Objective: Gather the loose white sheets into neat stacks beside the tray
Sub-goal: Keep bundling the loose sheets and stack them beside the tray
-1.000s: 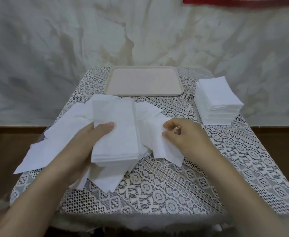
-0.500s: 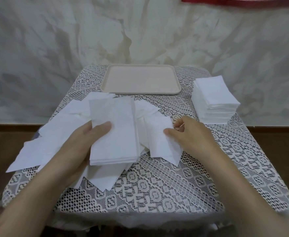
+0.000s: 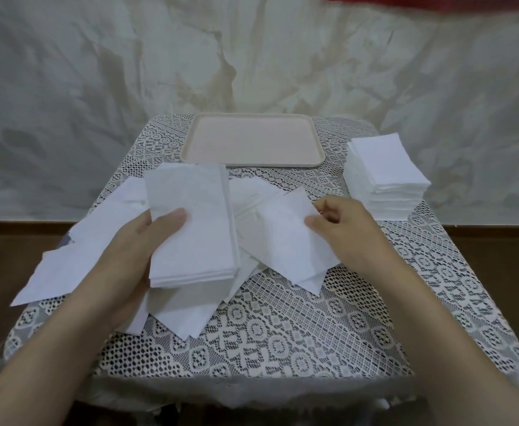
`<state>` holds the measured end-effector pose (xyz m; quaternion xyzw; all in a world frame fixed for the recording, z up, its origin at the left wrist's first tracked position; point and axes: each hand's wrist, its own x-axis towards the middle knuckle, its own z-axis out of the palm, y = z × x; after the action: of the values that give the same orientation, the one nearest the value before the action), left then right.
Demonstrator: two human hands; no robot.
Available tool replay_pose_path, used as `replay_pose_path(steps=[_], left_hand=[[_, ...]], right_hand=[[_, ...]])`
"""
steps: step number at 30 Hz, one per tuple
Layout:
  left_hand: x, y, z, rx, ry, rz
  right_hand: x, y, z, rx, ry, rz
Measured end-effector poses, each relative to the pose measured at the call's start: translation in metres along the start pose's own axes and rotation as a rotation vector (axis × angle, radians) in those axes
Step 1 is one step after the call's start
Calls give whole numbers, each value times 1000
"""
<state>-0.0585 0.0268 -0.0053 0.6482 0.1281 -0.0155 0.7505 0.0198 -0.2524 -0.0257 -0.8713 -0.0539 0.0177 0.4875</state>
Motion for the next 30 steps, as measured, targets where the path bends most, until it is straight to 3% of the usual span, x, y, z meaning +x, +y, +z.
replay_pose_path(steps=[3, 9, 14, 19, 24, 27, 30], left_hand=[[1, -2, 0, 1, -4, -19], [2, -4, 1, 22, 2, -23], [4, -4, -1, 24, 16, -9], [4, -3, -1, -6, 19, 8], [3, -4, -2, -13, 23, 2], [3, -6, -1, -17, 32, -10], [4, -5, 0, -11, 35, -10]], right_hand=[[-2, 1, -4, 23, -36, -28], [-7, -8, 10, -284, -129, -55], [-6, -7, 5, -338, -178, -4], [-7, -3, -6, -179, -245, -11], [-4, -8, 0, 127, -70, 16], [0, -12, 13, 165, 6, 57], [4, -16, 27, 70, -36, 44]])
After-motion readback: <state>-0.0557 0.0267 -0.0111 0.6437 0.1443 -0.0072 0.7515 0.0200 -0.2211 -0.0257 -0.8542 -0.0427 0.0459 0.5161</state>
